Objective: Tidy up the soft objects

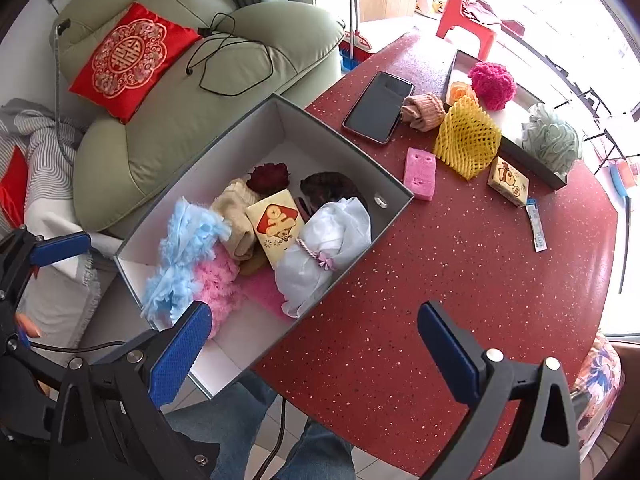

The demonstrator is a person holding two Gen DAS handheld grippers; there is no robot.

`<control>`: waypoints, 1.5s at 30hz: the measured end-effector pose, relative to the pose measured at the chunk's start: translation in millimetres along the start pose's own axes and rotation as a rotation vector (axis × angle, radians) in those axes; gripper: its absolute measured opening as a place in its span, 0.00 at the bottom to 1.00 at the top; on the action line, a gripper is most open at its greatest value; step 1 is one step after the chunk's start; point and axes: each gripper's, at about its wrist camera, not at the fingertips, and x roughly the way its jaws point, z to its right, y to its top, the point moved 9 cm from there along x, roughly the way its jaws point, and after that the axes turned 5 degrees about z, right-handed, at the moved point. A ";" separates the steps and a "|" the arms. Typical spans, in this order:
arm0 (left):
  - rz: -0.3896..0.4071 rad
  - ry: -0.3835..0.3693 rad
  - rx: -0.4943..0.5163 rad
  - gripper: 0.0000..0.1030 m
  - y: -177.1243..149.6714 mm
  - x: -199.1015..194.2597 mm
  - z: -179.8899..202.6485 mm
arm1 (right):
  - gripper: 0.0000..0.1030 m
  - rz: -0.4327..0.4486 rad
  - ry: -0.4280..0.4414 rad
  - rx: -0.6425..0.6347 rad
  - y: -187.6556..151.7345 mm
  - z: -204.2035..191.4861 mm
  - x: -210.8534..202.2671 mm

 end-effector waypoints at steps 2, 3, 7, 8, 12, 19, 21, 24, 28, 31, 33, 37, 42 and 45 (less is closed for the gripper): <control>-0.010 -0.017 0.003 1.00 -0.9 -0.2 4.3 | 1.00 0.001 -0.003 -0.005 0.7 -1.6 0.1; -0.013 -0.018 0.010 1.00 -1.2 0.2 5.8 | 1.00 0.002 -0.003 -0.010 1.3 -2.6 -0.1; -0.034 0.000 0.020 1.00 -5.4 2.8 4.6 | 1.00 0.002 -0.002 -0.026 2.6 -7.4 0.2; -0.040 0.006 0.020 1.00 -6.2 3.8 3.6 | 1.00 0.000 -0.002 -0.031 3.0 -8.9 0.5; -0.048 0.010 0.008 1.00 -7.8 4.8 0.3 | 1.00 -0.002 0.001 -0.050 4.0 -14.0 1.5; -0.065 0.016 0.005 1.00 -9.7 8.2 -3.2 | 1.00 -0.006 0.003 -0.058 6.2 -16.9 3.4; -0.068 0.018 0.005 1.00 -9.9 8.9 -4.1 | 1.00 -0.007 0.002 -0.064 7.0 -18.4 4.0; -0.073 0.021 0.003 1.00 -10.2 9.8 -5.6 | 1.00 -0.006 0.001 -0.072 9.0 -20.6 4.1; -0.080 0.025 0.004 1.00 -11.5 11.4 -5.8 | 1.00 -0.010 -0.001 -0.079 9.4 -21.9 4.7; -0.092 0.031 0.006 1.00 -13.0 13.1 -6.2 | 1.00 -0.015 -0.005 -0.083 8.4 -22.1 5.0; -0.102 0.042 0.011 1.00 -14.4 14.2 -6.6 | 1.00 -0.015 -0.007 -0.083 7.8 -22.1 3.9; -0.115 0.058 0.022 1.00 -17.7 14.8 -6.7 | 1.00 -0.002 -0.012 -0.074 8.1 -20.2 0.8; -0.133 0.058 0.025 1.00 -24.2 16.7 -6.9 | 1.00 -0.020 -0.014 -0.066 4.6 -20.2 4.6; -0.140 0.051 0.017 1.00 -26.7 18.0 -8.1 | 1.00 -0.025 -0.015 -0.074 3.3 -22.6 5.8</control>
